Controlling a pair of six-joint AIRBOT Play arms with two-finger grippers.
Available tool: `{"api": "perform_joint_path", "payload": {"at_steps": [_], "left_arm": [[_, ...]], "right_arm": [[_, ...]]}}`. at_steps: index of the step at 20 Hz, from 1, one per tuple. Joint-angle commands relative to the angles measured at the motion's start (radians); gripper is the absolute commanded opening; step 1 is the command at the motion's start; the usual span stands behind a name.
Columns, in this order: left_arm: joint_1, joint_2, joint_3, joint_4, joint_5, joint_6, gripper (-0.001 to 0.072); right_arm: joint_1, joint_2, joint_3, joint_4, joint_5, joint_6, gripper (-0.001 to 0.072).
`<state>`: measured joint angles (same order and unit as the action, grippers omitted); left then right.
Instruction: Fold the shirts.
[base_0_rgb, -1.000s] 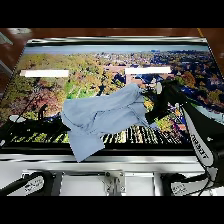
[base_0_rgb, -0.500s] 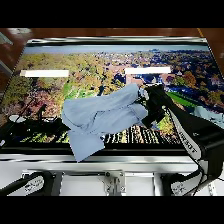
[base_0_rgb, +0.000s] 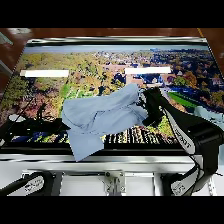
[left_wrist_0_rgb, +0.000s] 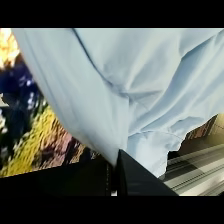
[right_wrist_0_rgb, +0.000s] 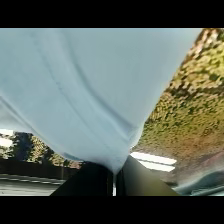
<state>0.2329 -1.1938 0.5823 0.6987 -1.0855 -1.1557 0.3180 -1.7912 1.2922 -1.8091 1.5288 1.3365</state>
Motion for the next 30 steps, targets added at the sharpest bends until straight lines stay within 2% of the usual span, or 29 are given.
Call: {"api": "perform_joint_path", "payload": {"at_steps": [1,4,7,11,14,16,18,20,22,24,27,30], "left_arm": [[0.000,0.009,0.049,0.000,0.001,0.002,0.0036],[0.000,0.071,0.187,0.001,0.000,-0.001,0.0035],[0.003,0.179,0.431,0.000,0.000,-0.001,0.0035],[0.053,0.313,0.863,0.001,0.027,-0.034,0.0035],[0.105,0.400,1.150,0.001,0.142,-0.082,0.0036],[0.113,0.448,1.266,0.001,0.210,-0.125,0.0036],[0.113,0.491,1.321,0.001,0.220,-0.152,0.0036],[0.113,0.529,1.324,0.001,0.208,-0.191,0.0036],[0.113,0.559,1.324,0.011,0.157,-0.193,0.0036],[0.113,0.582,1.324,0.084,0.075,-0.193,0.0036],[0.113,0.584,1.322,0.217,-0.084,-0.273,0.0036],[0.113,0.584,1.265,0.256,-0.227,-0.275,0.0037]], "right_arm": [[0.001,0.042,0.001,-0.002,-0.008,0.013,0.0075],[0.001,0.176,0.001,-0.003,-0.048,0.016,0.0075],[0.001,0.376,0.019,-0.012,-0.105,0.072,0.0075],[0.001,0.653,0.160,-0.075,-0.188,0.234,0.0075],[0.001,0.839,0.307,-0.112,-0.333,0.417,0.0075],[0.001,0.934,0.393,-0.104,-0.442,0.521,0.0075],[0.001,0.998,0.465,-0.076,-0.488,0.540,0.0075],[0.001,1.041,0.509,-0.048,-0.490,0.540,0.0075],[0.001,1.085,0.518,-0.020,-0.480,0.539,0.0075],[0.001,1.122,0.518,-0.011,-0.437,0.539,0.0075],[0.001,1.140,0.518,-0.017,-0.288,0.536,0.0075],[0.001,1.121,0.518,-0.033,-0.111,0.517,0.0075]]}}
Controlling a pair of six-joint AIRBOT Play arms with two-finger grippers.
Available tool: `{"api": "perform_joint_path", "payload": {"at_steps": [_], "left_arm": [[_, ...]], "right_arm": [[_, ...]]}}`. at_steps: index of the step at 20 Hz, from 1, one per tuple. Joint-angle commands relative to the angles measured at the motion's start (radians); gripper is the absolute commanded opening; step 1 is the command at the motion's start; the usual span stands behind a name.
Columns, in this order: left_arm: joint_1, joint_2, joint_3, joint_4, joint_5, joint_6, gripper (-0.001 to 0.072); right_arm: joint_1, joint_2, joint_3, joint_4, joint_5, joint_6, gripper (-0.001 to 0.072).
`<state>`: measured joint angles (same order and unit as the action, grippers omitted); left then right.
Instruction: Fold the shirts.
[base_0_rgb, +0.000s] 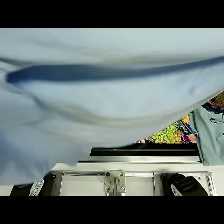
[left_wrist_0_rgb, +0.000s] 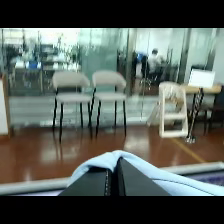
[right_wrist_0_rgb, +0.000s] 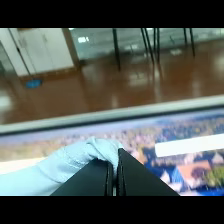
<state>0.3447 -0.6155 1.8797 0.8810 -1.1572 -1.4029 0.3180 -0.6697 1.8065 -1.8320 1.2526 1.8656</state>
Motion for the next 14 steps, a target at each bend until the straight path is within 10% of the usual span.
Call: {"api": "perform_joint_path", "payload": {"at_steps": [1,7,14], "left_arm": [[0.001,0.006,-0.068,0.073,-0.194,-0.027,0.0037],[0.001,0.003,-0.414,0.100,-0.222,-0.019,0.0036],[-0.003,-0.165,-0.776,0.093,0.096,-0.019,0.0036]], "right_arm": [[0.001,-0.014,0.004,-0.016,0.219,-0.012,0.0075],[0.001,-0.229,-0.080,-0.030,0.486,-0.090,0.0075],[-0.003,-0.592,-0.359,-0.036,0.014,-0.090,0.0074]]}}
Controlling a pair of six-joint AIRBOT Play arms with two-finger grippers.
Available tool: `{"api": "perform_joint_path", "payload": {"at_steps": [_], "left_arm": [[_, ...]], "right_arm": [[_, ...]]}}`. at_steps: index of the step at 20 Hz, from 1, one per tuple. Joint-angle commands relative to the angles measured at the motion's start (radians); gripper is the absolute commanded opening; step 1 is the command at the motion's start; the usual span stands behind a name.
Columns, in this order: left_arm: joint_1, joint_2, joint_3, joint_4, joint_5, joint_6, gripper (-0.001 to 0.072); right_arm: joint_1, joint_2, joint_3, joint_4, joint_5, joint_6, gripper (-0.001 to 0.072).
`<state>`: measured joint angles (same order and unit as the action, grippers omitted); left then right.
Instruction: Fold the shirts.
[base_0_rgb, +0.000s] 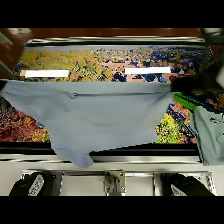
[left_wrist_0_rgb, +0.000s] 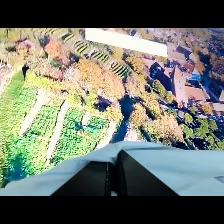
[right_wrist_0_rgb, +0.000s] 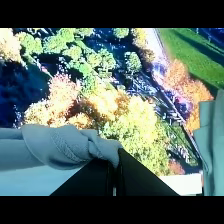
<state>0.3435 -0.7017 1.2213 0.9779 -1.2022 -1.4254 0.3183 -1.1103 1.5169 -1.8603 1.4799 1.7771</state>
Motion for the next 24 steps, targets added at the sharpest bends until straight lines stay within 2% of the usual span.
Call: {"api": "perform_joint_path", "payload": {"at_steps": [1,3,6,10,13,14,15,16,17,18,21,22,23,24], "left_arm": [[-0.002,-0.126,-0.132,-0.016,0.174,0.020,0.0037],[-0.021,-0.241,-0.140,-0.042,0.205,0.072,0.0037],[-0.097,-0.407,-0.140,-0.047,0.235,0.102,0.0037],[-0.201,-0.579,-0.140,-0.047,0.267,0.103,0.0037],[-0.254,-0.674,-0.140,-0.047,0.244,0.045,0.0038],[-0.263,-0.692,-0.139,-0.047,0.230,0.032,0.0039],[-0.262,-0.697,-0.139,-0.045,0.219,0.033,0.0068],[-0.250,-0.692,-0.134,-0.037,0.205,0.033,0.0216],[-0.225,-0.686,-0.116,-0.023,0.170,0.033,0.0483],[-0.188,-0.679,-0.088,-0.006,0.111,0.032,0.0634],[-0.035,-0.648,-0.010,0.064,-0.119,0.058,0.0632],[0.023,-0.619,-0.020,0.089,-0.181,0.084,0.0631],[0.075,-0.586,-0.060,0.093,-0.224,0.121,0.0603],[0.120,-0.545,-0.134,0.093,-0.236,0.157,0.0586]], "right_arm": [[-0.011,-0.205,-0.070,-0.004,-0.293,0.019,0.0074],[-0.039,-0.298,-0.070,0.008,-0.433,0.121,0.0074],[-0.101,-0.385,-0.070,0.084,-0.521,0.292,0.0075],[-0.157,-0.453,-0.070,0.208,-0.519,0.314,0.0075],[-0.159,-0.515,-0.070,0.294,-0.474,0.312,0.0076],[-0.159,-0.526,-0.070,0.320,-0.472,0.313,0.0110],[-0.159,-0.528,-0.070,0.333,-0.472,0.312,0.0287],[-0.161,-0.520,-0.070,0.324,-0.473,0.300,0.0557],[-0.168,-0.505,-0.066,0.315,-0.460,0.240,0.0673],[-0.179,-0.488,-0.056,0.293,-0.427,0.166,0.0673],[-0.240,-0.413,-0.043,0.077,-0.201,0.018,0.0671],[-0.269,-0.391,-0.044,-0.007,-0.105,-0.029,0.0636],[-0.303,-0.376,-0.051,-0.074,-0.016,-0.109,0.0513],[-0.340,-0.364,-0.070,-0.091,0.034,-0.167,0.0504]]}}
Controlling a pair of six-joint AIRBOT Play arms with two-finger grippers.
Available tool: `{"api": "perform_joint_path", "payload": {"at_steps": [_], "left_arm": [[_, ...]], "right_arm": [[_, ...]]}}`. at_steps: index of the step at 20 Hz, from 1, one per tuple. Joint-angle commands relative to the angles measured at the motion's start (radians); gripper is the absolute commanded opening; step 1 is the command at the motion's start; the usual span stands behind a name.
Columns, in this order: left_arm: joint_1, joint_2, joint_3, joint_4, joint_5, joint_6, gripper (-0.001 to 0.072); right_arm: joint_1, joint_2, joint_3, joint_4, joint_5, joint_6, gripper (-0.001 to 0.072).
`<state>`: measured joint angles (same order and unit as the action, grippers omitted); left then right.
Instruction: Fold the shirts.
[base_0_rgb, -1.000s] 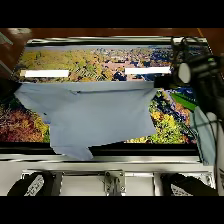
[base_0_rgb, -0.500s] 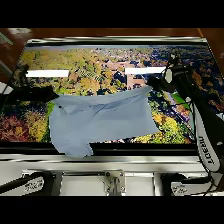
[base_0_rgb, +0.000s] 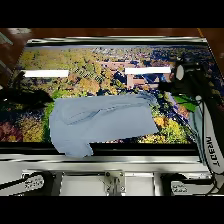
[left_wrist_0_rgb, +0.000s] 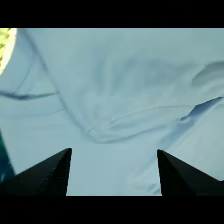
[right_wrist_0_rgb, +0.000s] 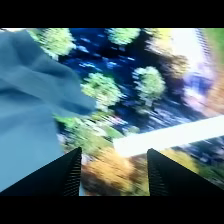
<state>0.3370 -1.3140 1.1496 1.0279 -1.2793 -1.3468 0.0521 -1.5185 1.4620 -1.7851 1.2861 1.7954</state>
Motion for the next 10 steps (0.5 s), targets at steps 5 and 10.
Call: {"api": "perform_joint_path", "payload": {"at_steps": [5,10], "left_arm": [[0.316,0.175,-0.518,0.042,-0.135,0.206,0.0719],[0.333,0.173,-0.613,0.035,-0.045,0.255,0.0719]], "right_arm": [[-0.274,0.078,-0.203,0.361,0.219,-0.211,0.0621],[-0.244,0.078,-0.309,0.441,0.150,-0.219,0.0619]]}}
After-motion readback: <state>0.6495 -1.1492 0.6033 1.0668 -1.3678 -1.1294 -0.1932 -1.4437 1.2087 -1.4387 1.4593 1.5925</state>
